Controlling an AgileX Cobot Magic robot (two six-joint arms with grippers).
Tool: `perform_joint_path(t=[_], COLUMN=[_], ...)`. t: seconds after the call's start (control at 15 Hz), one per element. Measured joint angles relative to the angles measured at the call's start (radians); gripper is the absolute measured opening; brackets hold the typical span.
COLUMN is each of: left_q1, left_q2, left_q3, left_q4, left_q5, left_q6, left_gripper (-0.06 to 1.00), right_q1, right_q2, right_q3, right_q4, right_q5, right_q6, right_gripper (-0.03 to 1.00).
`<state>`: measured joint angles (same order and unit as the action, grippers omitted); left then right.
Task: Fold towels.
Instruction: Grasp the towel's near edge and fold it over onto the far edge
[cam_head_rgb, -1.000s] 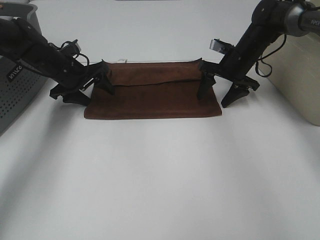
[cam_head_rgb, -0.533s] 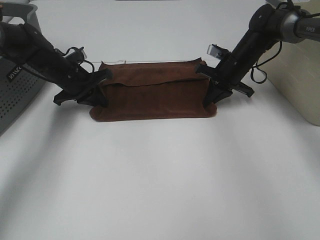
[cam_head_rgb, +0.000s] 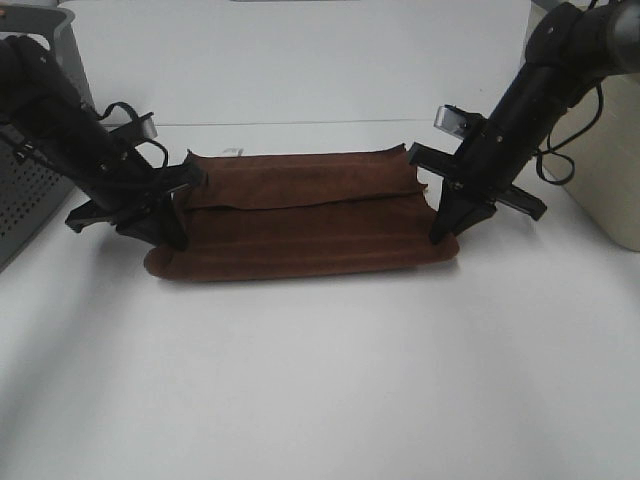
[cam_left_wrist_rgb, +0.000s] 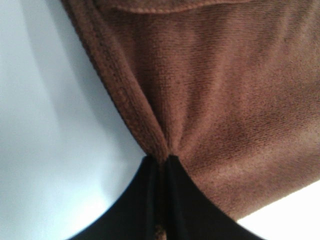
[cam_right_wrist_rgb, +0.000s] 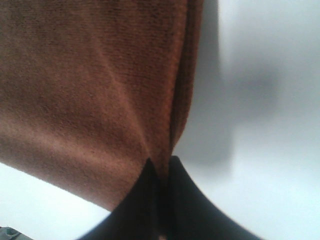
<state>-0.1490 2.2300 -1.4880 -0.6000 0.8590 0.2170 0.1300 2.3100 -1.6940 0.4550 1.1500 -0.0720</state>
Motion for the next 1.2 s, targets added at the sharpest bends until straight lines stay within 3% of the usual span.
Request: perform_joint_path(t=[0.2,0.4,0.6,0.8,1.2], left_q1=[-0.005,-0.005,0.004,0.039,0.054], left_q2=[-0.111,-0.150,-0.158,-0.116,0.106], left_q3=[0.196,0.213,0.099,-0.037,-0.249], left_q4=[-0.001,-0.010,-0.017,-0.019,-0.020], left_q5=[-0.053,-0.073,-0.073,-0.074,-0.150], left_q6=[0.000,-0.004,-0.077,-0.133,-0.147], left_gripper=[0.02,0.02,0.02,0.02,0.06], right_q1=[0.000,0.003,0.003,0.003,0.003], right_q2=[-0.119,-0.165,-0.167,-0.096,0.147], right_q3=[0.247,0.282,0.199,-0.014,-0.273], right_q4=[0.034,0.053,0.051,0.051,0.052], right_q5=[-0.097,-0.120,-0.123,-0.111,-0.110], right_q6=[-0.044,-0.067,-0.067,-0.066,-0.065], right_gripper=[0.00,0.00,0.00,0.00,0.01])
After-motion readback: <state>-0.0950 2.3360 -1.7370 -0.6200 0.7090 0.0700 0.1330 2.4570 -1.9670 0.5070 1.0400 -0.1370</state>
